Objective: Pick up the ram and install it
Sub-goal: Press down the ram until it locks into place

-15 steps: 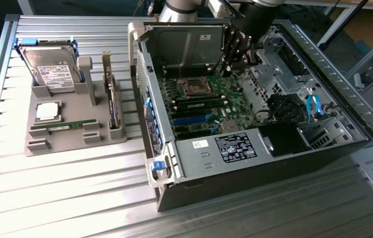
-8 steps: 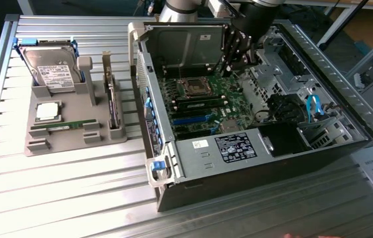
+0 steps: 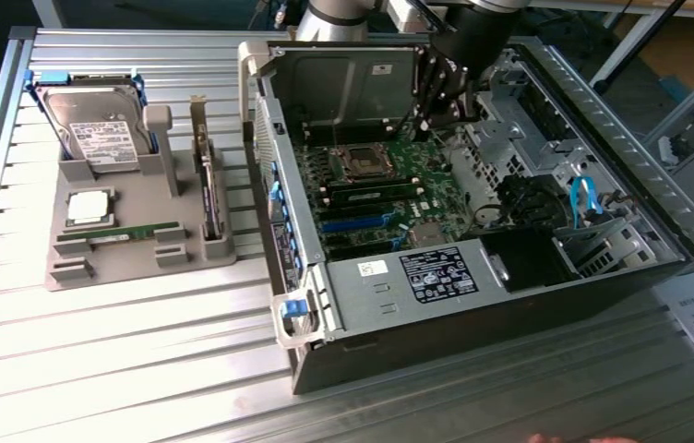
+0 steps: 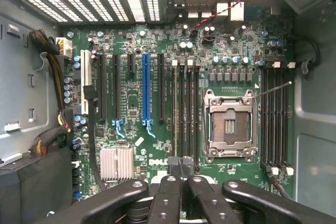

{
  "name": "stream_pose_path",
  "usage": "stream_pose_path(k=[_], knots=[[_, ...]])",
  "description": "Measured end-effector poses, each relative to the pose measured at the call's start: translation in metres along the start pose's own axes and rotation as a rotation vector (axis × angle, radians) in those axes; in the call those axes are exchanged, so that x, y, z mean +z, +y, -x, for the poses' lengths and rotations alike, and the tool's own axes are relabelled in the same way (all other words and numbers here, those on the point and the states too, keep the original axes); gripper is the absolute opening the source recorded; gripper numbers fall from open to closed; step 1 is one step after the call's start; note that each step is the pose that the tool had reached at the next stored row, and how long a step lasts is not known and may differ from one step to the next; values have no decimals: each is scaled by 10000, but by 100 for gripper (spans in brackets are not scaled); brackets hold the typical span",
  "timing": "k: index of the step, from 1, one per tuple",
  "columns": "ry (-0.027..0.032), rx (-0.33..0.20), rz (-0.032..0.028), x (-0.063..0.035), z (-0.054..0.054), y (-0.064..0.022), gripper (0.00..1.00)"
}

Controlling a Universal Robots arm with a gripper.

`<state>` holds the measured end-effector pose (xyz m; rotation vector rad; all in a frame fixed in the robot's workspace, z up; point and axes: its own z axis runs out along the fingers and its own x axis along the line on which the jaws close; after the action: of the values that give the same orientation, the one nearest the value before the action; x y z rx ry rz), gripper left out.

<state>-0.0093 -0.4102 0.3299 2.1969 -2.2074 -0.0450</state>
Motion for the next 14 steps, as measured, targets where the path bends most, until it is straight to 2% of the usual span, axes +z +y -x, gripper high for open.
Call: stream_pose_path(k=[7,14], knots=[[0,0,-5,0,0,-2,10],[0,0,-10,-2,0,-54,10]])
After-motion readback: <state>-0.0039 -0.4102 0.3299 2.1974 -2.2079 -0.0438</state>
